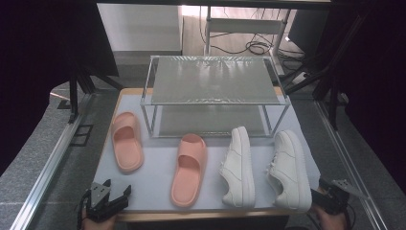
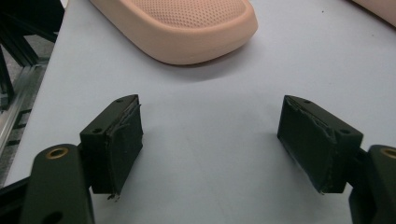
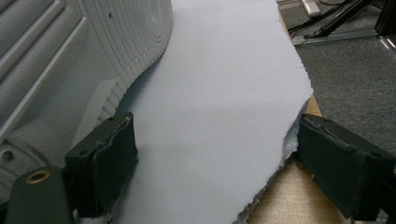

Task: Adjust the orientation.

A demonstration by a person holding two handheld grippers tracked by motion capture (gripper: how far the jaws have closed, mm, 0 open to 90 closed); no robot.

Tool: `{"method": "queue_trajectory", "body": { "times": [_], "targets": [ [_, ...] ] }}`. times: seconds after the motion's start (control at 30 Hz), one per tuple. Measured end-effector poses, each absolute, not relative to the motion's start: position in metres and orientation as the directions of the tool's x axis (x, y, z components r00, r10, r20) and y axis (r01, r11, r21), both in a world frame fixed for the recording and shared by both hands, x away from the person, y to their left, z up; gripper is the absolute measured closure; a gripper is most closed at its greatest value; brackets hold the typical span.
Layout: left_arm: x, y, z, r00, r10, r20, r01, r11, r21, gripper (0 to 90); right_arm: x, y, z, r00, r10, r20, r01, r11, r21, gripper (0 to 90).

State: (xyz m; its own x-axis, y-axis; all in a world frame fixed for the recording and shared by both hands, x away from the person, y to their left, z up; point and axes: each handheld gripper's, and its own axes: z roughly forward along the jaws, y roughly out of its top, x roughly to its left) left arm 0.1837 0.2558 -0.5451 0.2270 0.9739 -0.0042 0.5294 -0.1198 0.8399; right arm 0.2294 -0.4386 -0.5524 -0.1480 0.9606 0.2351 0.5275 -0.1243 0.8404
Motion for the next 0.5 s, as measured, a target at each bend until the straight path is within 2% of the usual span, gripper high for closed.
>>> {"method": "queue_trajectory", "body": {
  "times": [0.5],
  "targets": [
    [0.1850,0.2527,-0.5450,0.198,0.980,-0.017,0.538,-0.094,0.838,19.9,0.2301,-0.4386,-0.5521,-0.149,0.960,0.238,0.533,-0.125,0.837,12.3]
  ]
}}
